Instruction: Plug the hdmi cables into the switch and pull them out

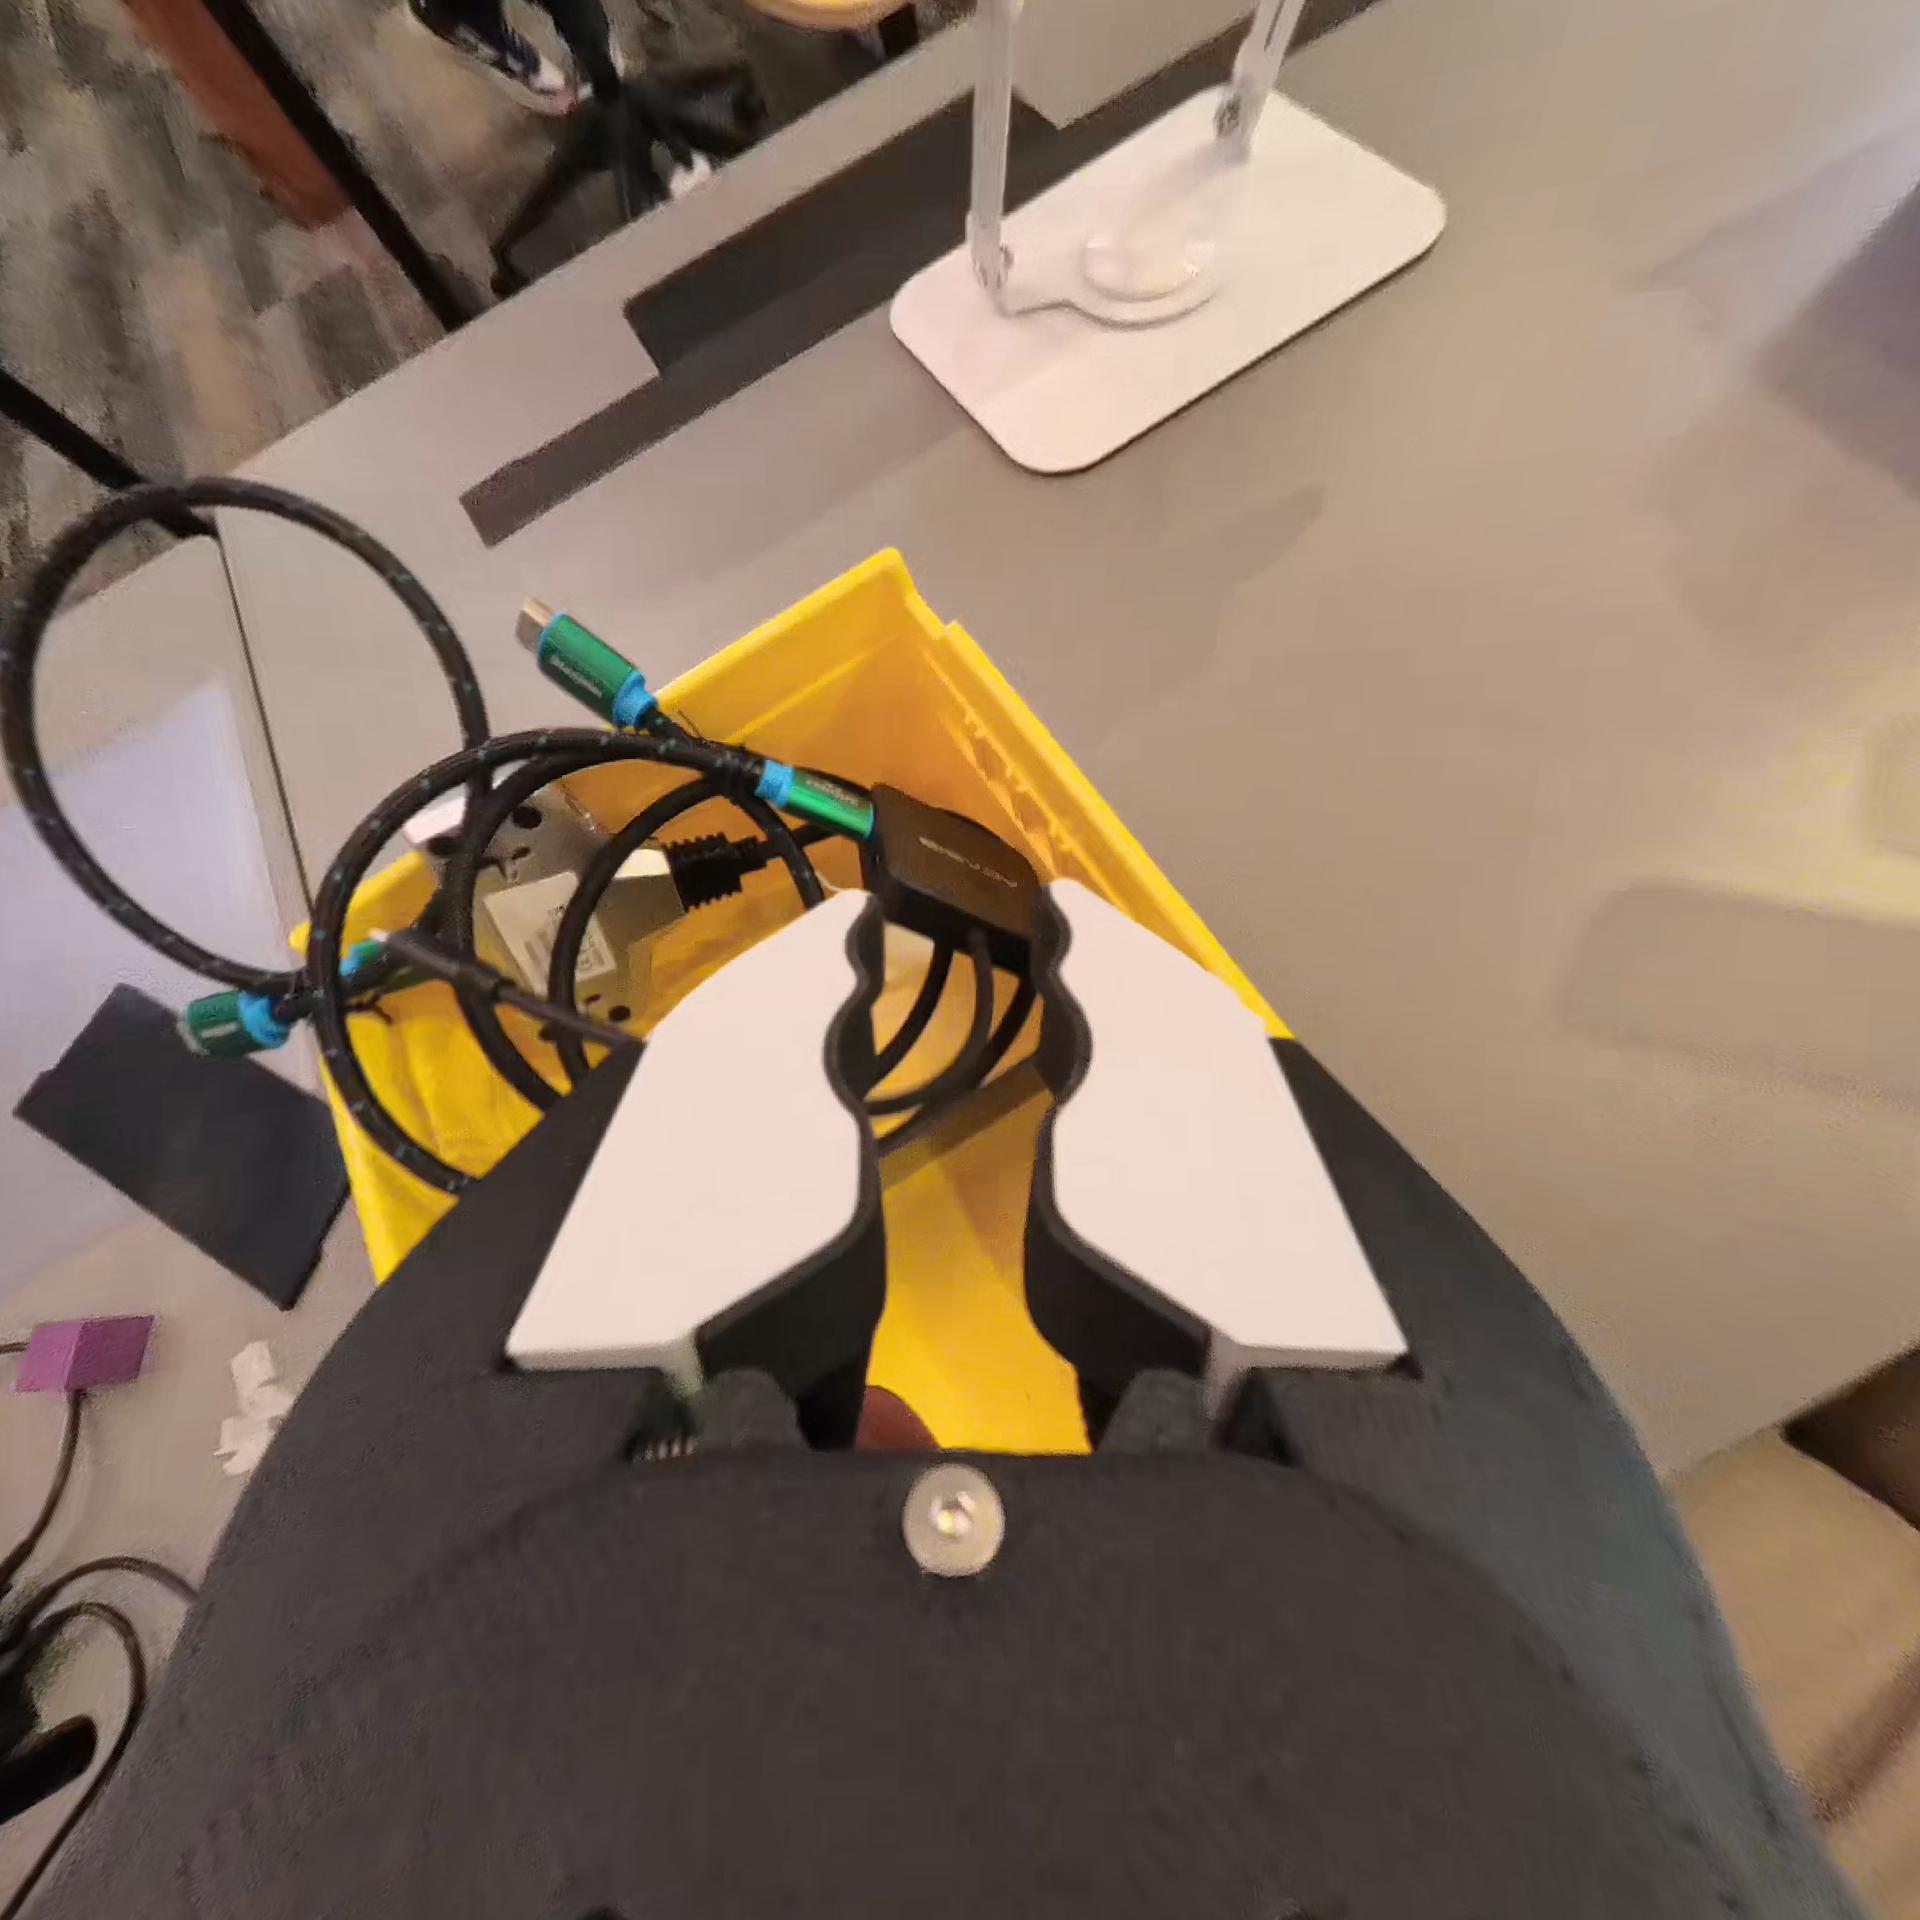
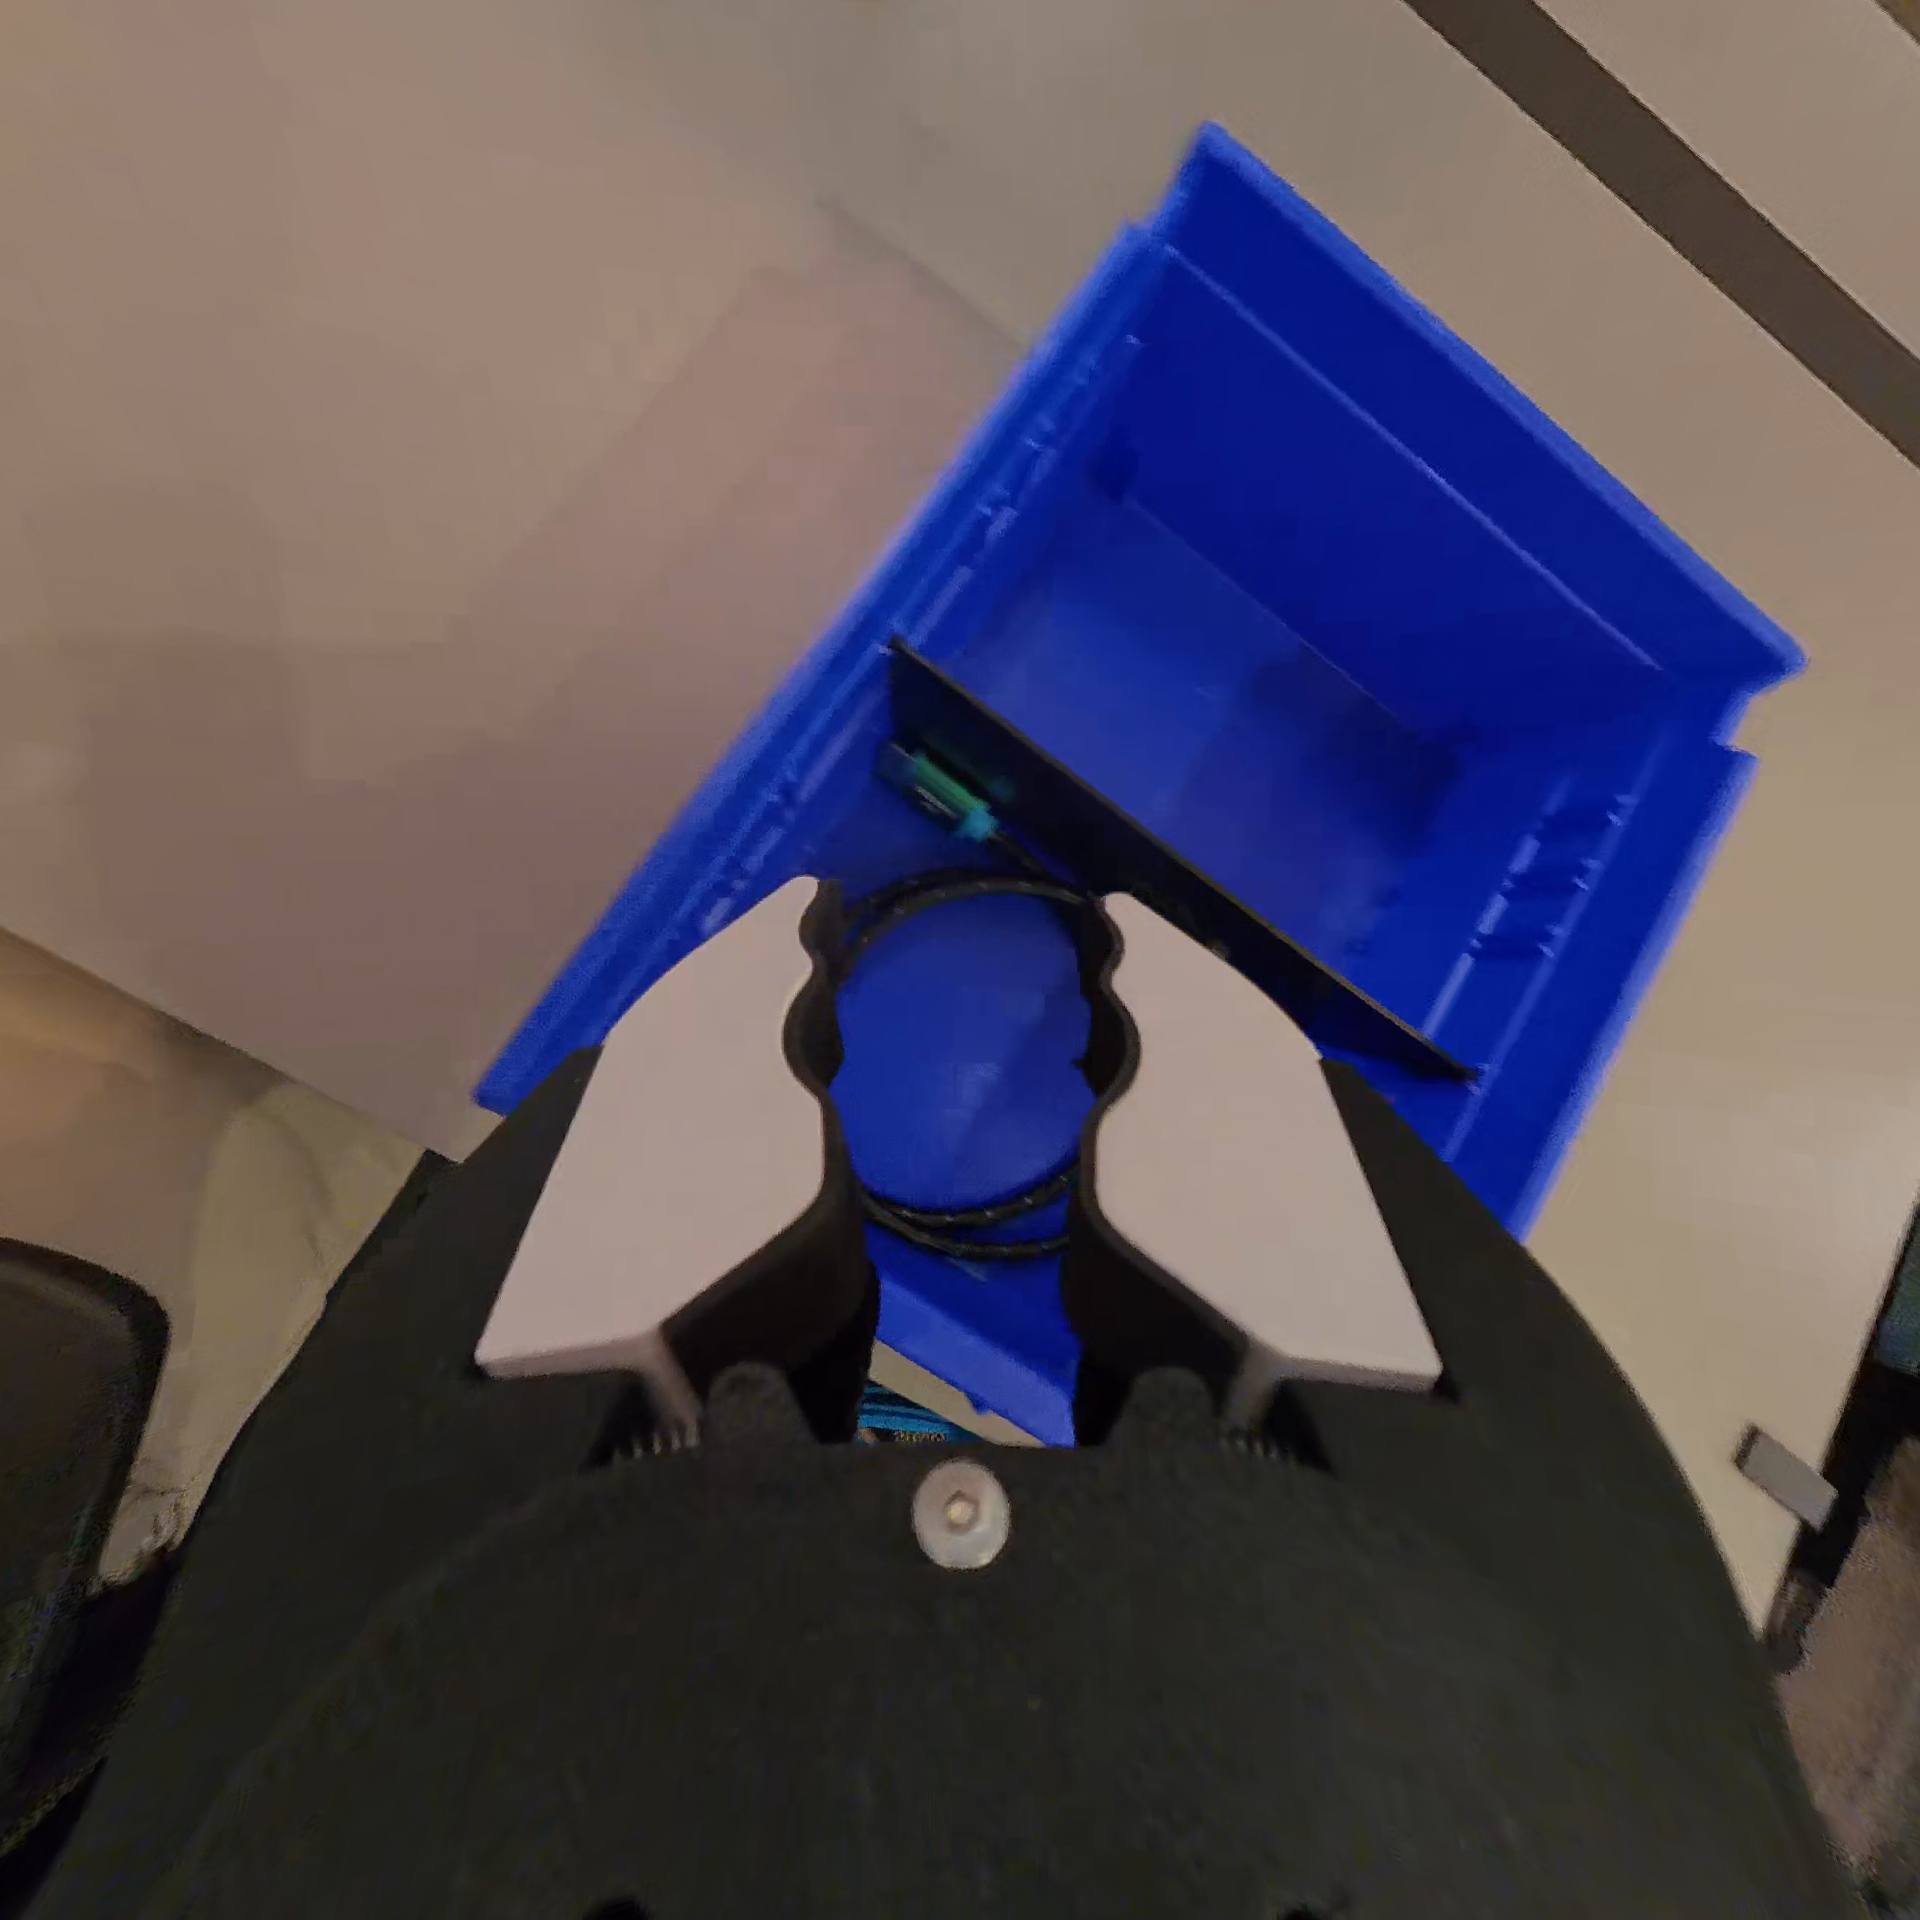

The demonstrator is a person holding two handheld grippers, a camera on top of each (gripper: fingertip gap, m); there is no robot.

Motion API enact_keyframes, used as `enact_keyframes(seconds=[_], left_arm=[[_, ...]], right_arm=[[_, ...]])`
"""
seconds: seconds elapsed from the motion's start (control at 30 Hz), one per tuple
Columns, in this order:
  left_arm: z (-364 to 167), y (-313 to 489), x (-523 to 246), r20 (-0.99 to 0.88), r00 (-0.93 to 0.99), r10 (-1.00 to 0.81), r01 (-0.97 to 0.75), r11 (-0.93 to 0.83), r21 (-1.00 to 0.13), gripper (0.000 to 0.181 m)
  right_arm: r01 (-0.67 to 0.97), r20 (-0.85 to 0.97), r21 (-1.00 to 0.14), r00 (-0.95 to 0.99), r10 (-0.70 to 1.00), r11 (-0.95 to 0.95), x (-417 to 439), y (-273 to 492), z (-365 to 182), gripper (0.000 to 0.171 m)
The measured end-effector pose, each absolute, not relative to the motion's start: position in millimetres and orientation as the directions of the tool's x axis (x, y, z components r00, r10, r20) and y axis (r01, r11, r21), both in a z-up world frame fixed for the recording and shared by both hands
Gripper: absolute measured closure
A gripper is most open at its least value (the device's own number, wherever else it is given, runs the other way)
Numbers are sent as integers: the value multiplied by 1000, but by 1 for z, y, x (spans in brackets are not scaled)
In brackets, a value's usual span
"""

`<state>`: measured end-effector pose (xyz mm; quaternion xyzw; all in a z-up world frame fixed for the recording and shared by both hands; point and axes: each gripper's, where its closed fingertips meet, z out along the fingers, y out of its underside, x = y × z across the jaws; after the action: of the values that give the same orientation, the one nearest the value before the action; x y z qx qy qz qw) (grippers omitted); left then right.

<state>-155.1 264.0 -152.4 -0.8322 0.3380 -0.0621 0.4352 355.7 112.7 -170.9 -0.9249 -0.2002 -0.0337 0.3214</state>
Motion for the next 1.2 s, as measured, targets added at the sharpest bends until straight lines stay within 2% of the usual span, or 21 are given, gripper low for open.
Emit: enact_keyframes(seconds=[0.07,0.17,0.27,0.43,0.67,0.77,1.0,1.2], left_arm=[[-169,281,-154,-208,785,-583,-530,-459,-713,159],[-197,291,-151,-120,806,-580,-513,-582,-631,156],[-218,294,-155,-122,812,-570,-530,-637,-560,146],[-221,302,-162,-162,821,-547,-533,-634,-560,146],[-236,304,-160,-181,742,-646,-654,-634,-413,149],[-236,306,-155,-180,721,-669,-672,-611,-418,150],[-224,307,-141,-99,728,-679,-592,-548,-591,163],[-213,306,-139,-231,694,-682,-647,-450,-615,166]], right_arm=[[412,180,-580,906,382,-703,341,113,-175,127],[433,170,-583,892,419,-688,325,114,-180,128],[440,160,-587,886,436,-679,317,114,-182,128],[433,131,-599,883,451,-673,313,113,-184,128],[427,110,-611,879,463,-666,308,115,-186,128],[418,94,-624,879,467,-660,303,116,-186,128],[431,89,-623,868,489,-652,296,114,-188,128],[433,90,-631,865,493,-644,294,115,-184,129]])
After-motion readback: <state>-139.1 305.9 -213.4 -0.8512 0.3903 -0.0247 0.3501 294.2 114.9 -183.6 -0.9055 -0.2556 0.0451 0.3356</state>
